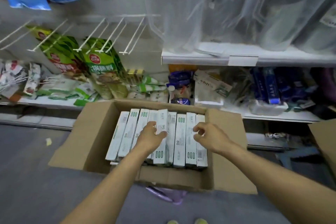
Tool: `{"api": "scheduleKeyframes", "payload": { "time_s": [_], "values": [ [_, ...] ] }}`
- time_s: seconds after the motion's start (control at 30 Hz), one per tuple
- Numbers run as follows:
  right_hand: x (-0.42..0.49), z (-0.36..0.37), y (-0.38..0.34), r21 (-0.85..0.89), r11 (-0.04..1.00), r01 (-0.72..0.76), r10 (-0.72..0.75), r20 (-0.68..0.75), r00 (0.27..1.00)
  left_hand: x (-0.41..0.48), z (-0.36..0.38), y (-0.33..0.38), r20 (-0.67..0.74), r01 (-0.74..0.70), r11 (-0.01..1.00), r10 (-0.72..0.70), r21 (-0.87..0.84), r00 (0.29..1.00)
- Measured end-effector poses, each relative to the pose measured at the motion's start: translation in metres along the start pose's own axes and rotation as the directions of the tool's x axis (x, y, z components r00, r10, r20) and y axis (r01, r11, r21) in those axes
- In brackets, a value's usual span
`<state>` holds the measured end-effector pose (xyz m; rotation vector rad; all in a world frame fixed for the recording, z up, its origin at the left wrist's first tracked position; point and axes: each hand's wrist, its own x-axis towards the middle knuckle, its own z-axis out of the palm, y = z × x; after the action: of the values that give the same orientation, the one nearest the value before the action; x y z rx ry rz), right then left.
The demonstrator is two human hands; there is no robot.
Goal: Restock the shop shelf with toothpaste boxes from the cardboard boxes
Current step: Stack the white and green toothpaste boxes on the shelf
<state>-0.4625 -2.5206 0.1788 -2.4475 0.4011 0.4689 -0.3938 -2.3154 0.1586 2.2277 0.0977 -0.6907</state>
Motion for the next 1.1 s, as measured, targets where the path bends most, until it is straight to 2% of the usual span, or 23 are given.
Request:
{"api": "scheduleKeyframes", "payload": {
  "time_s": [0.07, 0.17, 0.33, 0.57, 0.7, 0.87, 0.93, 1.0, 1.1],
  "values": [
    [0.015, 0.033, 0.018, 0.099, 0.99, -0.104, 0.096, 0.077, 0.992, 0.015, 0.022, -0.024, 0.019, 0.063, 0.997, -0.064, 0.034, 0.998],
    [0.038, 0.077, 0.037, 0.171, 0.964, -0.205, 0.179, 0.154, 0.972, 0.032, 0.044, -0.05, 0.002, 0.114, 0.993, -0.114, -0.002, 0.993],
    [0.059, 0.122, 0.03, 0.192, 0.935, -0.298, 0.267, 0.173, 0.948, 0.054, 0.067, -0.071, -0.052, 0.108, 0.994, -0.109, -0.032, 0.993],
    [0.061, 0.144, -0.01, -0.05, 0.934, -0.354, 0.358, 0.133, 0.924, 0.058, 0.055, -0.089, -0.152, 0.129, 0.991, -0.133, -0.038, 0.979],
    [0.063, 0.16, -0.025, -0.101, 0.923, -0.371, 0.382, 0.147, 0.912, 0.055, 0.045, -0.102, -0.132, 0.14, 0.98, -0.159, -0.143, 0.978],
    [0.062, 0.185, -0.038, -0.282, 0.88, -0.382, 0.418, 0.079, 0.905, 0.055, 0.041, -0.105, -0.104, 0.138, 0.964, -0.165, -0.228, 0.981],
    [0.058, 0.192, -0.034, -0.267, 0.871, -0.413, 0.431, 0.01, 0.902, 0.054, 0.039, -0.108, -0.11, 0.129, 0.958, -0.162, -0.257, 0.981],
    [0.053, 0.19, -0.023, -0.302, 0.887, -0.35, 0.34, -0.089, 0.936, 0.053, 0.034, -0.113, -0.124, 0.117, 0.953, -0.157, -0.278, 0.98],
    [0.053, 0.188, 0.0, -0.519, 0.855, -0.021, -0.036, -0.099, 0.994, 0.051, 0.024, -0.12, -0.136, 0.104, 0.946, -0.152, -0.306, 0.979]
  ]
}}
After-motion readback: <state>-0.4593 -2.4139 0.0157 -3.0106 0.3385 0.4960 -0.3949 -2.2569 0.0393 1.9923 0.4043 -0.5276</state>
